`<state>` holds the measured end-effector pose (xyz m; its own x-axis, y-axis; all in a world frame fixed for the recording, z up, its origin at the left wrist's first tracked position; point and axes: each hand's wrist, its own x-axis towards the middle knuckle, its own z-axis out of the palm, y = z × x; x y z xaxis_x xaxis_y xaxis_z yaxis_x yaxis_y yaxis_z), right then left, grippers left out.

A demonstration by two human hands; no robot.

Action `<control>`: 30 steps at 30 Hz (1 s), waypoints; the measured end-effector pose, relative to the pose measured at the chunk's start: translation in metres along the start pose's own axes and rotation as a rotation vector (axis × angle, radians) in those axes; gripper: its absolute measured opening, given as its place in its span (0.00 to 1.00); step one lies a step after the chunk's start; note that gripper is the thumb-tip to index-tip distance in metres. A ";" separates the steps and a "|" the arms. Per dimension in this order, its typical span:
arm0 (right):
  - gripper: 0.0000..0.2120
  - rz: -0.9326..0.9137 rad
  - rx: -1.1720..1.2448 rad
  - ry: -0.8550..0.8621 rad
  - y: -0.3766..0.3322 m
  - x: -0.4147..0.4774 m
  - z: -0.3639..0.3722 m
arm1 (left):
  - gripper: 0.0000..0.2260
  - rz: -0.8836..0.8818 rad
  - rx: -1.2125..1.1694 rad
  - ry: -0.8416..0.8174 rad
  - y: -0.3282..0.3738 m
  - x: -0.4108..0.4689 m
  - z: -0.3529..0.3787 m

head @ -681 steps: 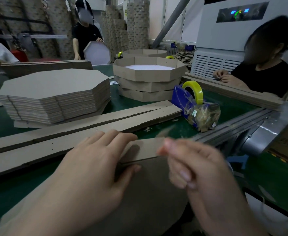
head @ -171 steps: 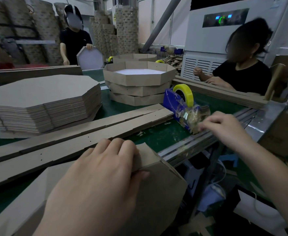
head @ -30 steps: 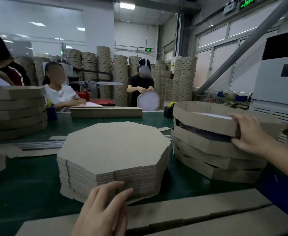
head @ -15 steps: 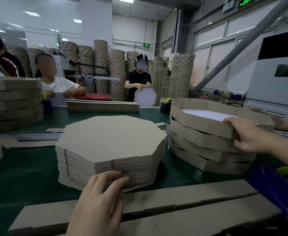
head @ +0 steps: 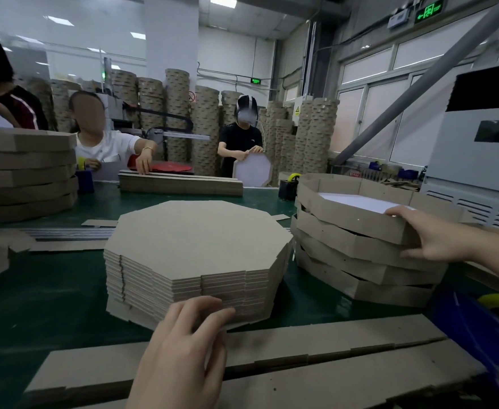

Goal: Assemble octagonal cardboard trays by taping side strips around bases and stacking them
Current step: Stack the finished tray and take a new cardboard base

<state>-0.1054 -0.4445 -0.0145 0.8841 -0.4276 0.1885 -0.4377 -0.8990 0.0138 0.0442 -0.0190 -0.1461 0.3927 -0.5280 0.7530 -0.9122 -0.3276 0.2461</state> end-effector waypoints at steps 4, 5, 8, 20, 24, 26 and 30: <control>0.29 -0.020 -0.129 -0.030 0.006 0.009 -0.006 | 0.14 0.004 0.009 -0.029 0.001 0.000 0.001; 0.30 -0.009 -0.163 -0.043 0.008 0.010 -0.007 | 0.16 -0.004 0.007 -0.042 0.001 0.000 0.001; 0.33 0.023 -0.240 -0.077 0.013 0.012 -0.007 | 0.18 -0.014 -0.006 -0.070 0.002 0.000 -0.001; 0.30 -0.289 -0.067 0.366 -0.139 0.006 0.015 | 0.18 -0.004 -0.037 -0.100 0.005 0.001 -0.001; 0.35 -0.431 0.195 0.122 -0.231 0.013 0.058 | 0.18 0.011 -0.063 -0.048 0.002 -0.003 0.004; 0.37 -0.409 0.133 0.086 -0.253 0.016 0.084 | 0.17 -0.031 -0.050 -0.009 0.000 -0.004 0.006; 0.26 -0.322 0.254 0.304 -0.264 -0.003 0.102 | 0.00 -0.348 -0.123 0.084 0.000 -0.004 0.009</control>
<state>0.0244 -0.2158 -0.1184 0.8634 -0.1121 0.4918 -0.0638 -0.9914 -0.1140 0.0441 -0.0238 -0.1545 0.6751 -0.3342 0.6577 -0.7353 -0.3769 0.5632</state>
